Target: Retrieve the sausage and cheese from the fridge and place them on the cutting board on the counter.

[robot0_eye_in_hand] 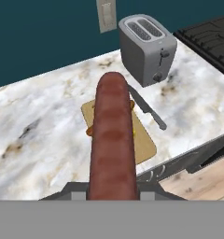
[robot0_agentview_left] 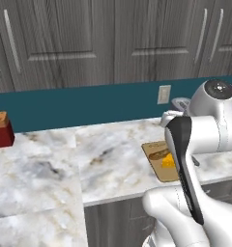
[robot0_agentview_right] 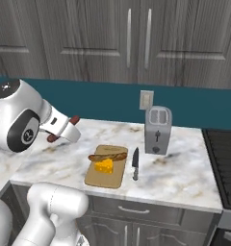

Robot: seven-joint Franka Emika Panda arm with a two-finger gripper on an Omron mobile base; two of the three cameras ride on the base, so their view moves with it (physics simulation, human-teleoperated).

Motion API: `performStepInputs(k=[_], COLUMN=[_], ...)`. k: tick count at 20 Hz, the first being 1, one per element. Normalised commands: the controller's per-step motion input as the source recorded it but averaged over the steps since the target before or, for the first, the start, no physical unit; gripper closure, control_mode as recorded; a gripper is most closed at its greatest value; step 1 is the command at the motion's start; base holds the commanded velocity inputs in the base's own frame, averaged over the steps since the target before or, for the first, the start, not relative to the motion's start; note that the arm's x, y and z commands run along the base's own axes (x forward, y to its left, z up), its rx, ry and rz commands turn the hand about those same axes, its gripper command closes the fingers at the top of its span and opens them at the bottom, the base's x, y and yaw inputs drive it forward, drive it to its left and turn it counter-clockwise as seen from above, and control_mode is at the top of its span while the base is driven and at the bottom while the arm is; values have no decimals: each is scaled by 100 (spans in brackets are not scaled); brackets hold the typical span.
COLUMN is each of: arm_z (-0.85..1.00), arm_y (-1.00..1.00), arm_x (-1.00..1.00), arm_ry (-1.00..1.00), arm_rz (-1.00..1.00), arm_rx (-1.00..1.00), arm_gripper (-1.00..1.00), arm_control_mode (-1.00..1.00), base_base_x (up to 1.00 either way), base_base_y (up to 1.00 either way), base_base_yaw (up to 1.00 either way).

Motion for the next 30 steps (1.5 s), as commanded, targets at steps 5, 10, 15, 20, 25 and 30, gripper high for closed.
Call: performStepInputs(k=[5,10,15,20,25,30], arm_z=[0,0,0,0,0,-3], arm_y=[0,0,0,0,0,-17], arm_x=[0,0,0,0,0,-8], arm_ry=[0,0,0,0,0,-3], arm_rz=[0,0,0,0,0,-2], arm_rx=[0,0,0,0,0,9], arm_gripper=[100,100,100,100,100,100], arm_control_mode=[100,100,100,-100,-100,-100], base_base_x=[16,0,0,0,0,0], base_base_y=[15,0,0,0,0,0], base_base_yaw=[-2,0,0,0,0,0])
